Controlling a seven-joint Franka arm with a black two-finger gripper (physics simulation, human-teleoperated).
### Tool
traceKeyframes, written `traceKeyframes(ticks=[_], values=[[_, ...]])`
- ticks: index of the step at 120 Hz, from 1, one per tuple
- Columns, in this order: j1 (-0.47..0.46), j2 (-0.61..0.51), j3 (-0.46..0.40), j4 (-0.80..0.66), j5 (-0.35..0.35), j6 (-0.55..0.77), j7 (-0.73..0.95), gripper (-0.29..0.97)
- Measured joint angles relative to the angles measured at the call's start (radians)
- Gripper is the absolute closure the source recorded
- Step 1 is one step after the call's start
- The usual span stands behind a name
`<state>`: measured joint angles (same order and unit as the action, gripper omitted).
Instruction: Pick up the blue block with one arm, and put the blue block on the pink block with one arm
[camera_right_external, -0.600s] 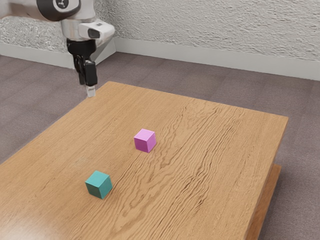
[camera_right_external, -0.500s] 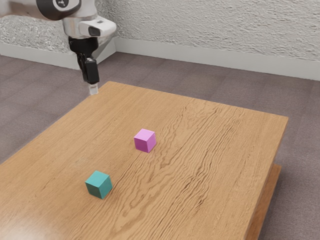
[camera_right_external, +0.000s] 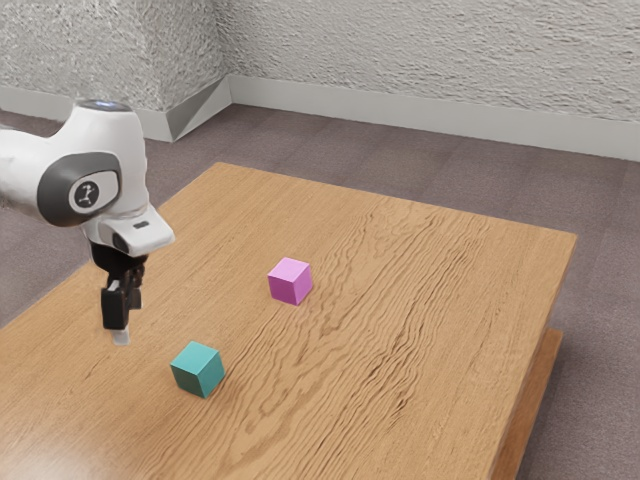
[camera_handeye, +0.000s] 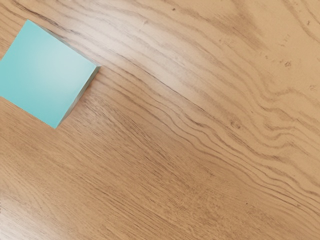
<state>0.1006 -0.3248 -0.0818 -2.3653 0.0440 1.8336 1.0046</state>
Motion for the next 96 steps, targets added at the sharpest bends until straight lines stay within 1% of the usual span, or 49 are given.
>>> traceKeyframes(ticks=[7,33,51,96], values=[[0.004,0.065,0.0,0.0,0.001,0.067,0.051,0.0],[0.013,0.218,0.0,0.019,-0.001,0.237,0.202,0.0],[0.013,0.275,-0.001,0.02,-0.002,0.338,0.278,0.0],[0.013,0.391,-0.001,0.014,-0.012,0.501,0.403,0.0]])
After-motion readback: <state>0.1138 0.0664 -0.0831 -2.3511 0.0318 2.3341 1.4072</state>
